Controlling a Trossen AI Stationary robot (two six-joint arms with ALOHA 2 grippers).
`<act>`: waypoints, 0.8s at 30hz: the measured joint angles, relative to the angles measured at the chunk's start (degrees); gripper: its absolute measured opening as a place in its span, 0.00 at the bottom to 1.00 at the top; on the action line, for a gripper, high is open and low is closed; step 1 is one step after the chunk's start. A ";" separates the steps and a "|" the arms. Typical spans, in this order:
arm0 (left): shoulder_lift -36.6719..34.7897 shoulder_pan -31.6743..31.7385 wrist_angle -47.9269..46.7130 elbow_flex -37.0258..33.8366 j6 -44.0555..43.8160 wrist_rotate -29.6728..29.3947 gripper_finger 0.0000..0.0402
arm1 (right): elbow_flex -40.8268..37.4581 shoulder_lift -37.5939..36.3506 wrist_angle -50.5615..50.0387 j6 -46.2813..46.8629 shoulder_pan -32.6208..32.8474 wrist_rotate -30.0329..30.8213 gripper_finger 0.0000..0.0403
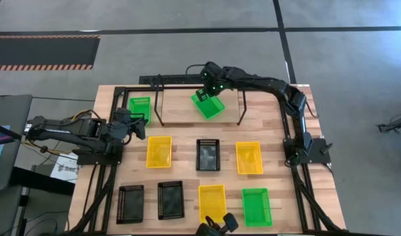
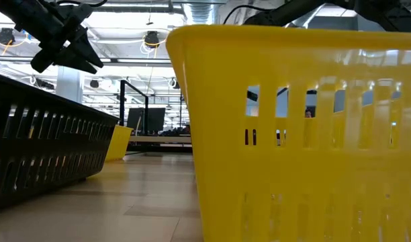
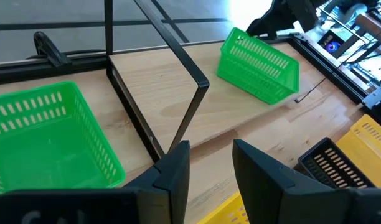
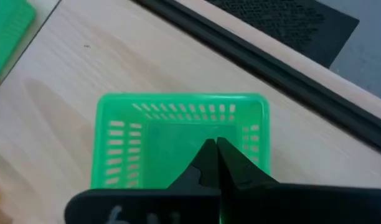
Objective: Stack baskets on shelf by color
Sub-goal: Put the top right green bin on the shelf
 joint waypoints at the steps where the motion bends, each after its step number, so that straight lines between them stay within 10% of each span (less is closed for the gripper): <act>1: 0.00 0.02 0.00 0.00 0.00 0.00 0.27 | 0.00 0.32 0.17 -0.02 0.02 0.37 0.00; 24: 0.00 0.02 -0.28 0.00 -0.66 0.00 0.27 | -0.04 3.50 -6.25 -0.45 -4.56 2.13 0.00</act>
